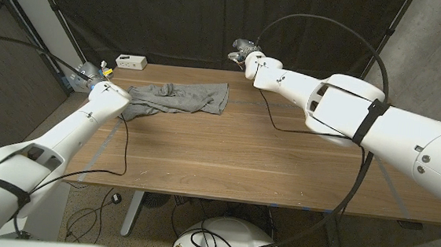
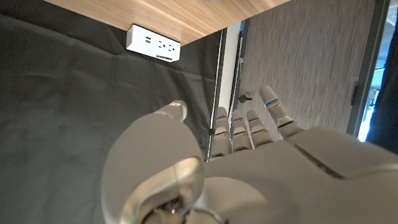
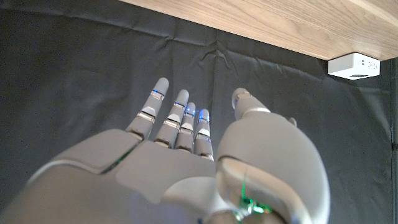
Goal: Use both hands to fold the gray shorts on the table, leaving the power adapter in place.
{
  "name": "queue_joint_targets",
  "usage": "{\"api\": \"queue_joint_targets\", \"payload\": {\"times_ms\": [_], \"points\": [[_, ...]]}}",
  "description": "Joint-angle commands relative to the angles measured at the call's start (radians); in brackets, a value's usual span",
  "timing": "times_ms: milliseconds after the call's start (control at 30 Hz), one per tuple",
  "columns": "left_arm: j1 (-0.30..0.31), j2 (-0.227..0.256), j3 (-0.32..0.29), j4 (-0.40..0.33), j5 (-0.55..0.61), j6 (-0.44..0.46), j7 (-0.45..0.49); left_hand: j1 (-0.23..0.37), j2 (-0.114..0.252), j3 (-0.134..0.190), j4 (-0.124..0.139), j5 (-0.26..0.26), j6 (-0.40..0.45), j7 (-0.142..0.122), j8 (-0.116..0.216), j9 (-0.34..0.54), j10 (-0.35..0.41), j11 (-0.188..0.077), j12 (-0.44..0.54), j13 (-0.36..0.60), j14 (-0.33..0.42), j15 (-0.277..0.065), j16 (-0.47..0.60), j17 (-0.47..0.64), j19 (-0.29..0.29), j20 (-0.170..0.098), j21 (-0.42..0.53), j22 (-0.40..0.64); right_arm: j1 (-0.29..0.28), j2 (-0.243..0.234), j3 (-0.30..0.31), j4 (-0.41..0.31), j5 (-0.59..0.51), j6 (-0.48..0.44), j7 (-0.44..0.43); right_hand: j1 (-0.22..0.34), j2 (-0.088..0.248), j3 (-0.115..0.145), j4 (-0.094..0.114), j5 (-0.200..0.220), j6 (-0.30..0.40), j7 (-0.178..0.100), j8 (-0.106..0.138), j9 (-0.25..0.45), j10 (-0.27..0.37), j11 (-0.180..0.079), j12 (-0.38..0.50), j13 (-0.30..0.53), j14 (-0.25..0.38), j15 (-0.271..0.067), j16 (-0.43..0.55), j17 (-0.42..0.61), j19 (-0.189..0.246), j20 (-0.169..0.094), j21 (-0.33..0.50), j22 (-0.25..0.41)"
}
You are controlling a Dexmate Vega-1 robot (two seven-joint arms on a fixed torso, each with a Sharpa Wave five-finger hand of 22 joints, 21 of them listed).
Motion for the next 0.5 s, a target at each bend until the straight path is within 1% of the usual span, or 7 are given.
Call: {"api": "queue_joint_targets", "payload": {"times_ms": [33, 133, 200, 367, 400, 467, 500], "points": [[0.106, 0.069, -0.027, -0.152, -0.016, -0.029, -0.018, -0.036, -0.066, -0.054, -0.026, -0.006, -0.024, -0.047, -0.007, -0.001, 0.025, -0.008, 0.007, -0.003, 0.026, -0.01, -0.008, -0.031, -0.038, 0.007, -0.007, -0.018, -0.025, 0.011, 0.009, -0.001, 0.156, 0.026, 0.212, -0.011, 0.007, 0.011, 0.006, -0.008, 0.051, -0.007, 0.009, 0.002, 0.032, 0.006, 0.012, -0.005, 0.027, -0.014, -0.006, -0.009, 0.025, -0.011, 0.013, 0.001], [0.14, 0.105, -0.02, -0.213, -0.003, -0.013, -0.033, -0.084, -0.111, -0.098, -0.025, -0.002, -0.043, -0.068, -0.009, -0.003, 0.022, -0.008, 0.003, -0.005, 0.013, -0.016, -0.018, -0.045, -0.083, -0.005, -0.033, -0.036, -0.04, 0.007, 0.014, -0.001, 0.167, 0.058, 0.22, -0.038, 0.005, 0.004, 0.022, -0.013, 0.055, -0.009, 0.004, 0.002, 0.029, 0.003, 0.007, -0.01, 0.017, -0.006, -0.014, -0.013, 0.017, -0.014, 0.01, 0.001], [0.164, 0.115, -0.035, -0.244, -0.01, -0.015, -0.04, -0.118, -0.132, -0.127, -0.023, 0.003, -0.074, -0.086, -0.014, -0.003, 0.005, -0.004, -0.005, -0.006, -0.007, -0.016, -0.025, -0.054, -0.122, -0.007, -0.057, -0.05, -0.05, 0.002, 0.016, -0.001, 0.165, 0.091, 0.221, -0.07, 0.008, -0.003, 0.044, -0.017, 0.056, -0.012, -0.004, 0.003, 0.019, 0.007, -0.002, -0.015, 0.003, -0.004, -0.022, -0.017, -0.002, -0.014, 0.002, 0.0], [0.225, 0.141, -0.076, -0.311, -0.032, -0.049, -0.054, -0.147, -0.127, -0.144, -0.019, 0.008, -0.128, -0.096, -0.02, -0.005, -0.047, 0.013, -0.024, -0.009, -0.058, -0.004, -0.039, -0.062, -0.165, -0.009, -0.088, -0.064, -0.076, -0.018, 0.013, -0.001, 0.136, 0.221, 0.206, -0.123, 0.011, -0.008, 0.078, -0.018, 0.042, -0.026, -0.025, 0.003, -0.013, -0.004, -0.023, -0.027, -0.035, -0.005, -0.046, -0.032, -0.032, -0.017, -0.014, -0.002], [0.237, 0.15, -0.08, -0.322, -0.035, -0.062, -0.063, -0.153, -0.118, -0.146, -0.019, 0.01, -0.157, -0.099, -0.022, -0.006, -0.079, 0.012, -0.034, -0.011, -0.081, -0.005, -0.042, -0.065, -0.178, -0.009, -0.099, -0.068, -0.081, -0.026, 0.012, -0.001, 0.125, 0.265, 0.199, -0.147, 0.009, -0.01, 0.092, -0.017, 0.031, -0.028, -0.035, 0.003, -0.021, -0.017, -0.03, -0.033, -0.049, -0.01, -0.056, -0.041, -0.041, -0.025, -0.021, -0.003], [0.26, 0.161, -0.098, -0.34, -0.048, -0.091, -0.077, -0.173, -0.104, -0.153, -0.014, 0.011, -0.199, -0.102, -0.022, -0.008, -0.123, 0.001, -0.042, -0.014, -0.141, -0.005, -0.05, -0.068, -0.2, -0.019, -0.119, -0.073, -0.091, -0.038, 0.018, -0.001, 0.113, 0.325, 0.191, -0.161, 0.008, -0.012, 0.101, -0.017, 0.021, -0.028, -0.042, 0.003, -0.032, -0.02, -0.036, -0.036, -0.061, -0.013, -0.062, -0.047, -0.047, -0.031, -0.026, -0.004], [0.275, 0.168, -0.111, -0.347, -0.061, -0.116, -0.09, -0.187, -0.099, -0.159, -0.01, 0.011, -0.223, -0.1, -0.024, -0.009, -0.145, -0.002, -0.045, -0.016, -0.171, -0.005, -0.052, -0.069, -0.222, -0.018, -0.133, -0.075, -0.097, -0.046, 0.018, -0.002, 0.104, 0.356, 0.18, -0.184, 0.006, -0.015, 0.114, -0.016, 0.005, -0.026, -0.051, 0.003, -0.053, -0.024, -0.045, -0.042, -0.083, -0.022, -0.074, -0.057, -0.068, -0.042, -0.038, -0.005]]}}
